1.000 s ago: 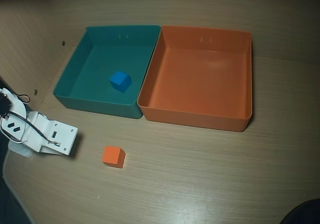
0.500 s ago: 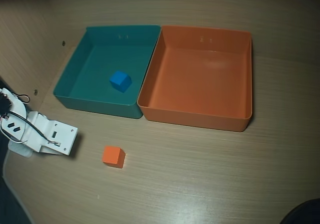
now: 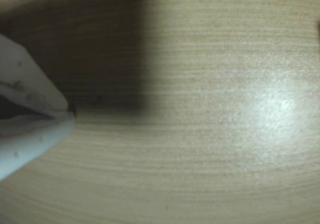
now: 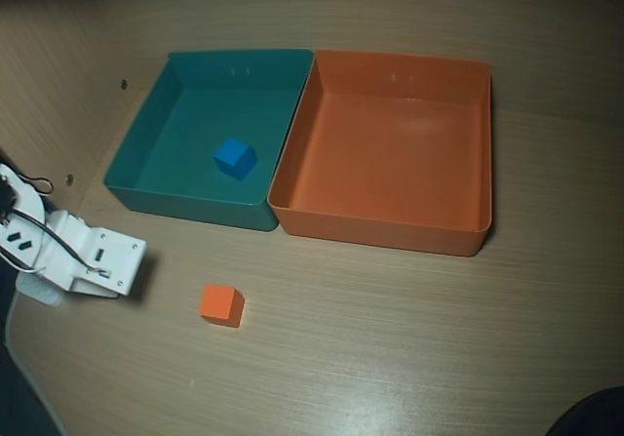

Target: Grasp a cube and put it in the box.

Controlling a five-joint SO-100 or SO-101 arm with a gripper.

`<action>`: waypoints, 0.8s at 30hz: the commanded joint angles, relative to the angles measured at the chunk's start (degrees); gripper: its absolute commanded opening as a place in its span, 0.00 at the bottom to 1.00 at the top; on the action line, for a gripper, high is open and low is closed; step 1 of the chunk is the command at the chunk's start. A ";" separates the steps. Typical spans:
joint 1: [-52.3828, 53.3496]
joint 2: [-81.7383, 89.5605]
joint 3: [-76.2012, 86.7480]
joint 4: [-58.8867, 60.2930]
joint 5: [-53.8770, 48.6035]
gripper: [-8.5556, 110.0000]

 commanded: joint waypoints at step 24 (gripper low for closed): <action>-6.68 -71.54 -66.53 -1.05 -0.62 0.03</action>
